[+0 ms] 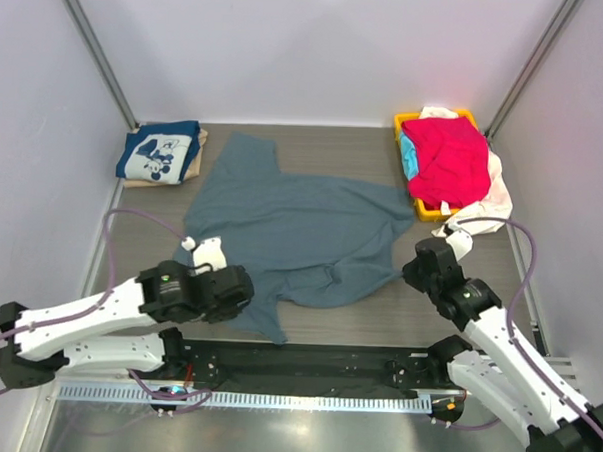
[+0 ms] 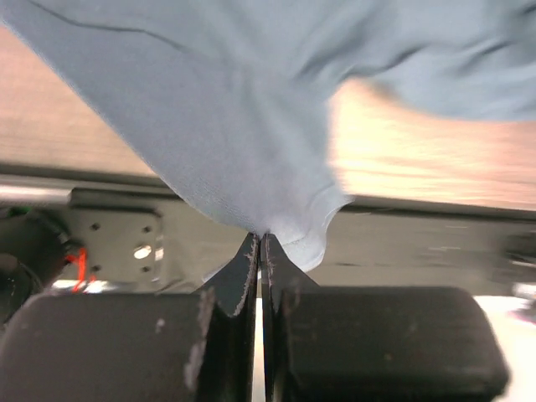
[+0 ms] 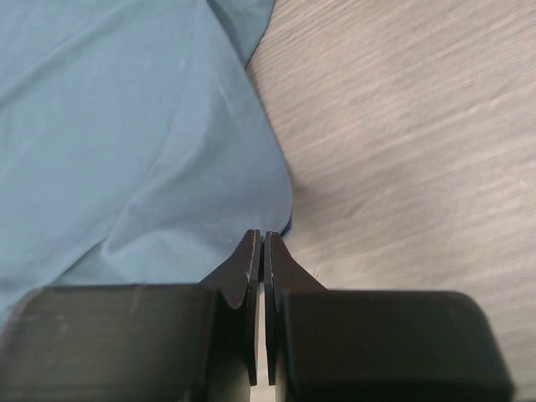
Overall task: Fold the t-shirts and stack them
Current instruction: Flatten the tshirt out, then fold the tshirt
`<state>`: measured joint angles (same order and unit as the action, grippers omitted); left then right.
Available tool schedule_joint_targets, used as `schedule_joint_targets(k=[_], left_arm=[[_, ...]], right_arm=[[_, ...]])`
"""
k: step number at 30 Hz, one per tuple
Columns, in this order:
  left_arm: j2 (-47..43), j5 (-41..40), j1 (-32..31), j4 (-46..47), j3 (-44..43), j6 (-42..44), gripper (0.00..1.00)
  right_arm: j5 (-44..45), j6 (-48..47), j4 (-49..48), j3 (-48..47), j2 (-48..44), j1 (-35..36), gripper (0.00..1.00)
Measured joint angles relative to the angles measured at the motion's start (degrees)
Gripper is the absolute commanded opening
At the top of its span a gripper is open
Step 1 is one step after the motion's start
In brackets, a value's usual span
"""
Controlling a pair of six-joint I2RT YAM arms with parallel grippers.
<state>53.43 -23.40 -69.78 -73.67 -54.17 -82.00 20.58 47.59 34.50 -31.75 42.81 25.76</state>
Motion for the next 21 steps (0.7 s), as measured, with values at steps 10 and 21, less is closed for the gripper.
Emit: schedule_joint_targets(k=[10, 21], left_arm=[[-12.4, -6.2, 0.0, -2.4, -9.6, 0.8, 0.00], [-12.7, -10.3, 0.0, -3.3, -13.8, 3.4, 0.00]], right_arm=[[-1.1, 4.0, 19.5, -13.5, -12.0, 0.0, 0.01], [1.6, 6.4, 33.9, -19.9, -18.1, 0.0, 0.01]])
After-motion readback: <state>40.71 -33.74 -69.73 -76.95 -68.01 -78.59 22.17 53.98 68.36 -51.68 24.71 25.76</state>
